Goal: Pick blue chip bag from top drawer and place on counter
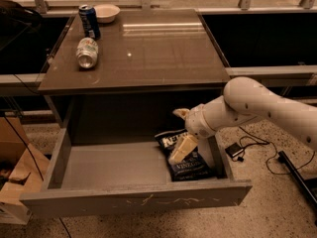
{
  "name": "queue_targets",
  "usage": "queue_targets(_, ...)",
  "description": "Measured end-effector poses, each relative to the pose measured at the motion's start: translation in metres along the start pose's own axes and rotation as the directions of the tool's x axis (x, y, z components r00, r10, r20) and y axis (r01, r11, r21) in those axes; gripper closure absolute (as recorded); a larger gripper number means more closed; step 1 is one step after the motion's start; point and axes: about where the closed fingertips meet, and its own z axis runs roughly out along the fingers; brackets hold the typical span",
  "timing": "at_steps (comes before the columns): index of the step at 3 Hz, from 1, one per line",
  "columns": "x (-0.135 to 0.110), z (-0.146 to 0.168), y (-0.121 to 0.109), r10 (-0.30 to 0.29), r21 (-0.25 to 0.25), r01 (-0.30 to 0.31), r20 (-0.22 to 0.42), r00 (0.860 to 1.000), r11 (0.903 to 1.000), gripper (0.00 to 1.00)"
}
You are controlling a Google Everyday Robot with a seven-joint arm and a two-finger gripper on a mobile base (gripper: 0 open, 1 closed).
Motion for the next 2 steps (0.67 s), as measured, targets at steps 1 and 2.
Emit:
queue_targets(1, 0.018, 0.013, -0.005, 0.025, -0.018, -0.025, -0.018, 1.0, 0.9995, 0.0)
queue_targets(2, 0.039, 0.022, -0.014, 0.037, -0.041, -0.039, -0.043, 0.998, 0.9984, 0.0)
